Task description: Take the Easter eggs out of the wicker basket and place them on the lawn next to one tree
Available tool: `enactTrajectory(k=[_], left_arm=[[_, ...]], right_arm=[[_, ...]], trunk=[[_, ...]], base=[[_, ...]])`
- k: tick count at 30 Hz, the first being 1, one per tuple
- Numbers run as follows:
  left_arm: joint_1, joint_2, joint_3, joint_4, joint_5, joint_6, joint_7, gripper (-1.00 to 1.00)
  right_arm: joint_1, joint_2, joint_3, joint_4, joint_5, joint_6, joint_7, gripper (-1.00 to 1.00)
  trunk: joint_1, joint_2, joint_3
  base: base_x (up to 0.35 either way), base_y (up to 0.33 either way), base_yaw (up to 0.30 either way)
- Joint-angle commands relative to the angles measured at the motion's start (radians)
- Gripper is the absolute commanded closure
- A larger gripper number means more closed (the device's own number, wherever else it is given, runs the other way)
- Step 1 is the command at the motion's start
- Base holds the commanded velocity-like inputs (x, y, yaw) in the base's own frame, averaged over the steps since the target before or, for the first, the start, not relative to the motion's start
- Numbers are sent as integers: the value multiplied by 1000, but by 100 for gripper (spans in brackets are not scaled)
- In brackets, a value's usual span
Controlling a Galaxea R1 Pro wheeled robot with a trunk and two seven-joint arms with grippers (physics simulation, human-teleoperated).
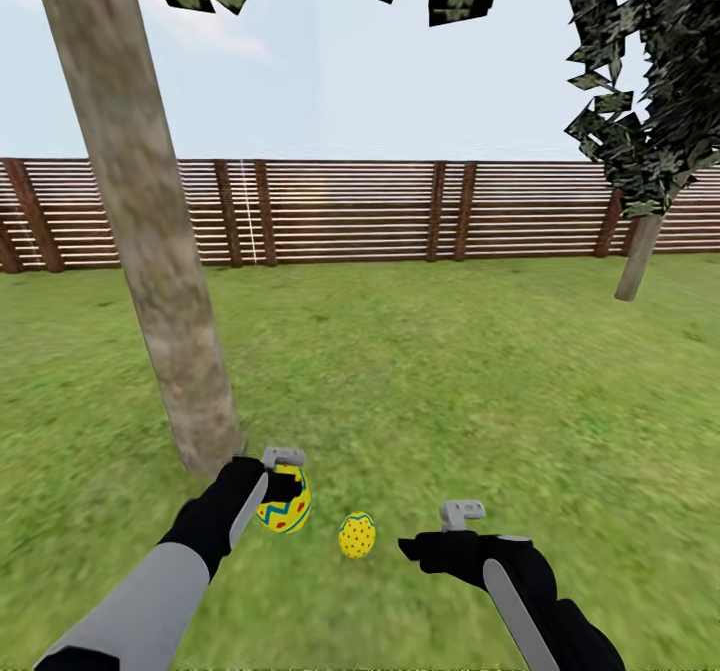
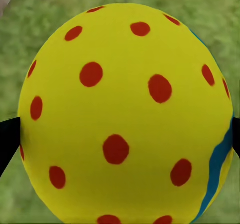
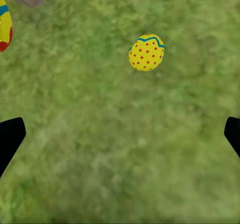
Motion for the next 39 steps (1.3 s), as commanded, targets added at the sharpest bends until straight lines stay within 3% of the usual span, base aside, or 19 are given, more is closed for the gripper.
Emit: enactTrajectory(k=[1, 5, 12, 21, 28, 39], left_arm=[[-1, 0, -3, 4, 8, -3, 7, 100], [-1, 0, -4, 12, 7, -24, 7, 100], [-1, 0, -4, 13, 7, -32, 7, 100], [-1, 0, -4, 13, 7, -30, 13, 100], [-1, 0, -4, 13, 7, -30, 13, 100], [-1, 0, -3, 12, 9, -32, 11, 100]], right_arm=[[-1, -1, 2, -1, -11, 2, -10, -100], [-1, -1, 2, -1, -11, 1, -10, -100], [-1, -1, 2, -1, -11, 1, -10, -100], [-1, -1, 4, -1, -11, -2, -10, -100], [-1, -1, 4, -1, -11, -3, -10, -100], [-1, -1, 4, -1, -11, -5, -10, -100]], trunk=[[4, -8, -6], [19, -36, -25], [19, -36, -36], [19, -36, -50], [19, -36, -53], [19, -36, -53]], base=[[0, 0, 0], [0, 0, 0], [27, 0, 0], [302, 0, 0], [311, 0, 0], [29, 0, 0]])
